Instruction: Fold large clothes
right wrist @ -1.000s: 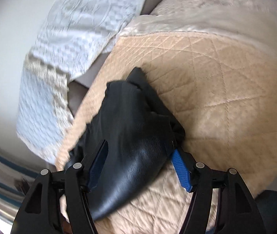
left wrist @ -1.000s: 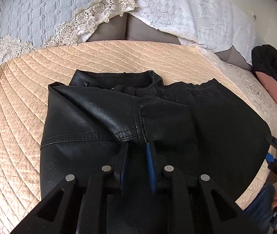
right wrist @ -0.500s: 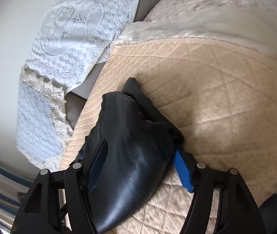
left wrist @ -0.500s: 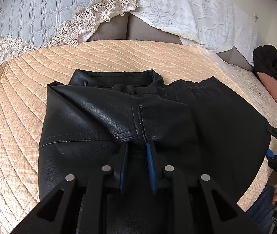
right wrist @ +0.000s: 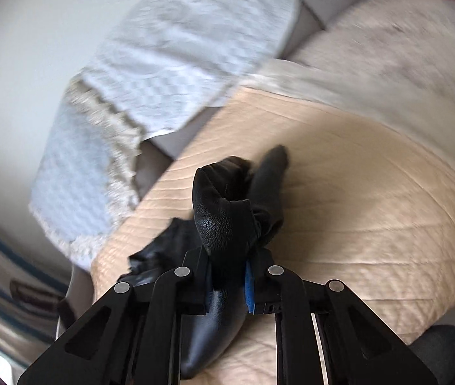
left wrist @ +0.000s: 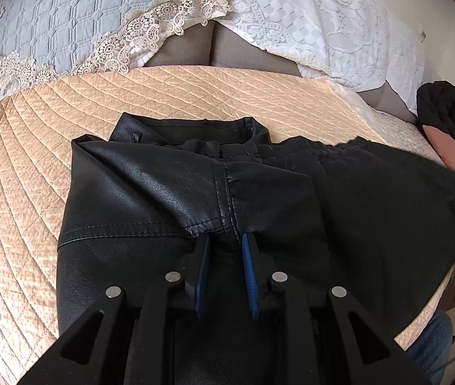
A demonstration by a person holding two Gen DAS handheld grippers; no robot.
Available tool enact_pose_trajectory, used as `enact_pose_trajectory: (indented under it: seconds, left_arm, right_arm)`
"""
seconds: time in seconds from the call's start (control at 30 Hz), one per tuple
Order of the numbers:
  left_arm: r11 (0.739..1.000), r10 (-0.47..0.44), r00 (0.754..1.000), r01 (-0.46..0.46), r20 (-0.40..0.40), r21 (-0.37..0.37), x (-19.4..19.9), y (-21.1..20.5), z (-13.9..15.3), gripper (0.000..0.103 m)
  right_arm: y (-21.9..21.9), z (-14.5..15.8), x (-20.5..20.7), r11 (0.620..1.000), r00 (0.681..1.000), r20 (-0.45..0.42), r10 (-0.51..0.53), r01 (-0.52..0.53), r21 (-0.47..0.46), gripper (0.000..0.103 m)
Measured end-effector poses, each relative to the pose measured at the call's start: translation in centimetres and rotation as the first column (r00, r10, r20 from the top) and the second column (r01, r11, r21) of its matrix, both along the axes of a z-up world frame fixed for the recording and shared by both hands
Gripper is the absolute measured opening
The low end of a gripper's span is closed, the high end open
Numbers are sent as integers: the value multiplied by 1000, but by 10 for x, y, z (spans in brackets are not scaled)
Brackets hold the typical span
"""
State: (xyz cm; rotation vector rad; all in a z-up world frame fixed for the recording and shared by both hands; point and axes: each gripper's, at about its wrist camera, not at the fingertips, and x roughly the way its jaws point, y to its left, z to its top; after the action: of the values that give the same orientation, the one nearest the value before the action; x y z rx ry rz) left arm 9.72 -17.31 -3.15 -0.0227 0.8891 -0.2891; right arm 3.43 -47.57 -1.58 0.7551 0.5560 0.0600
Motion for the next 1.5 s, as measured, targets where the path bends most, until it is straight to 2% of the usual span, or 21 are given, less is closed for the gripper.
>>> enact_pose_trajectory:
  seconds: [0.17, 0.23, 0.33, 0.47, 0.63, 0.7, 0.77, 0.83, 0.93, 0.97, 1.07, 1.1, 1.17, 1.23, 1.33, 1.4, 1.43, 1.5]
  left_arm:
    - [999, 8, 999, -9, -32, -39, 3, 4, 5, 23]
    - [996, 23, 999, -27, -46, -89, 0, 17, 14, 23]
    - [990, 72, 997, -73, -10, -119, -12, 45, 31, 23]
    - [979, 156, 988, -151, 22, -140, -32, 98, 45, 23]
    - [954, 265, 964, -259, 18, -154, -59, 163, 47, 23]
    - [946, 288, 958, -283, 7, -156, -69, 179, 43, 23]
    - [942, 296, 955, -293, -6, -162, -74, 190, 39, 23]
    - [943, 290, 957, -287, -10, -166, -78, 193, 38, 23]
    - [945, 263, 965, -262, -18, -194, -80, 190, 40, 23]
    - [946, 254, 967, -252, -18, -205, -81, 188, 42, 23]
    - [949, 223, 975, -217, -1, -230, -78, 179, 54, 23]
    - [949, 210, 978, -203, 7, -240, -78, 175, 58, 23]
    - [951, 180, 983, -168, 22, -259, -76, 168, 68, 31]
    - [953, 130, 991, -113, 41, -280, -75, 156, 75, 36]
    - [961, 47, 998, -34, 42, -275, -70, 132, 75, 37]
    - [963, -26, 999, 36, 40, -268, -71, 114, 69, 37]
    - [964, -57, 998, 64, 36, -257, -71, 106, 62, 37]
    - [972, -68, 998, 65, -3, -224, -72, 98, 44, 27]
  right_arm:
    - [61, 47, 7, 976, 982, 73, 176, -165, -141, 16]
    - [88, 60, 7, 954, 964, 88, 250, -229, -194, 16]
    - [136, 69, 9, 907, 928, 90, 363, -329, -261, 16]
    - [199, 51, 23, 834, 870, 22, 492, -464, -298, 16]
    - [265, -12, 37, 722, 772, -143, 619, -631, -284, 16]
    - [276, -31, 35, 696, 758, -186, 625, -650, -305, 17]
    - [277, -39, 33, 696, 761, -178, 624, -645, -315, 20]
    - [273, -36, 34, 697, 759, -161, 630, -645, -312, 24]
    - [274, -27, 28, 673, 736, -153, 659, -668, -317, 39]
    - [277, -24, 23, 663, 727, -149, 671, -677, -319, 47]
    - [275, -7, 11, 630, 680, -107, 725, -718, -296, 50]
    - [270, -1, 7, 631, 677, -83, 732, -718, -294, 50]
    - [256, 7, 2, 654, 690, -31, 723, -698, -293, 50]
    - [235, 11, 1, 711, 746, 3, 666, -634, -303, 50]
    - [215, 4, 11, 767, 813, -34, 581, -561, -311, 49]
    - [208, -2, 17, 786, 836, -48, 547, -532, -313, 40]
    - [207, -6, 20, 790, 841, -60, 538, -527, -313, 38]
    - [206, -16, 24, 790, 842, -79, 534, -530, -308, 36]
